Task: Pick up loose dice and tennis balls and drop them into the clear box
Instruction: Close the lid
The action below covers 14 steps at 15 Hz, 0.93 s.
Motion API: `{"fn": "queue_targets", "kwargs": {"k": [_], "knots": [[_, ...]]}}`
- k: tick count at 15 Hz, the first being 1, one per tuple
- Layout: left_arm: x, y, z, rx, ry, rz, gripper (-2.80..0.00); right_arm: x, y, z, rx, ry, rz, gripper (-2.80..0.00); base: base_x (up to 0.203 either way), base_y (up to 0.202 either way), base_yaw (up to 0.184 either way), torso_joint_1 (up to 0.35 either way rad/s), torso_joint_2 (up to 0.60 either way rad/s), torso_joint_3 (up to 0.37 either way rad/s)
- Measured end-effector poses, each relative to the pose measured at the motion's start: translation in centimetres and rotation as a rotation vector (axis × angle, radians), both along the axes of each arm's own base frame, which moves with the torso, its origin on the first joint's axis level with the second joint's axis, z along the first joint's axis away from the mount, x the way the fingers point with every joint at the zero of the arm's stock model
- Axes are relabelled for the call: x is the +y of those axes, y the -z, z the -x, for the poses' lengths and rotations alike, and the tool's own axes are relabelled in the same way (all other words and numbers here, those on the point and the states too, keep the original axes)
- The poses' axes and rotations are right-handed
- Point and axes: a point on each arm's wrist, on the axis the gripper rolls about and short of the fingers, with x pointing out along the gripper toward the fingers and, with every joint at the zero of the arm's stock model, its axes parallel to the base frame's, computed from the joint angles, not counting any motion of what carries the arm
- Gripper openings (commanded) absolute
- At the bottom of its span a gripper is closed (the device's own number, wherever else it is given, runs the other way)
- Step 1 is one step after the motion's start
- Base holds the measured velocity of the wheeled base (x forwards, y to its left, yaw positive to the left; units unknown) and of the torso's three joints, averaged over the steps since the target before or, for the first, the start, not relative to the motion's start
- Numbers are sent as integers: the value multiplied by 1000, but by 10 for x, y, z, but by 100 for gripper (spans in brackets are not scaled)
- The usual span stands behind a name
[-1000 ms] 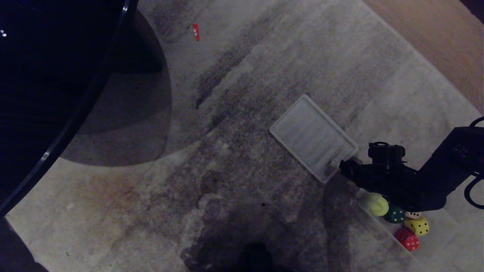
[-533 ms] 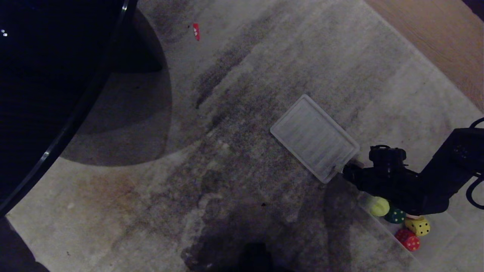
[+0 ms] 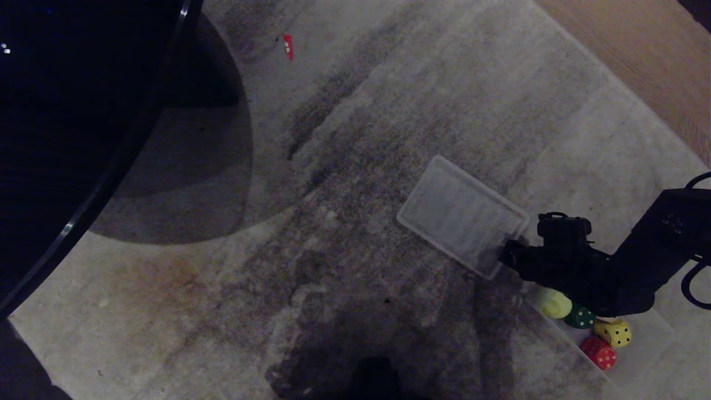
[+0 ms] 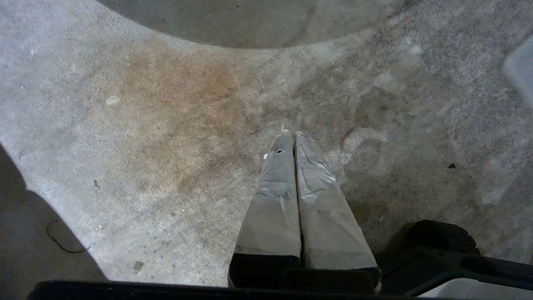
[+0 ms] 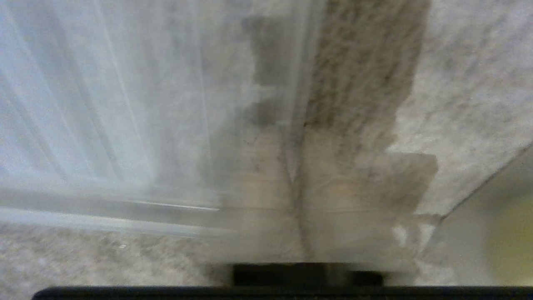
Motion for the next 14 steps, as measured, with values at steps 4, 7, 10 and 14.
{"fn": "queue_targets", "kwargs": {"k": [4,7,10,14], "knots": [[0,0,0,0,0,0,-280,-2,-16,10,-43,12,2,-280,0,0,0,0,0,0],[0,0,0,0,0,0,-280,0,-47,31,-59,3,1,-280,0,0,0,0,0,0],[0,0,0,0,0,0,-280,6,-84,69,-80,-24,-1,-280,0,0,0,0,0,0],[0,0,0,0,0,0,-280,15,-135,146,-142,-84,32,-280,0,0,0,0,0,0]]}}
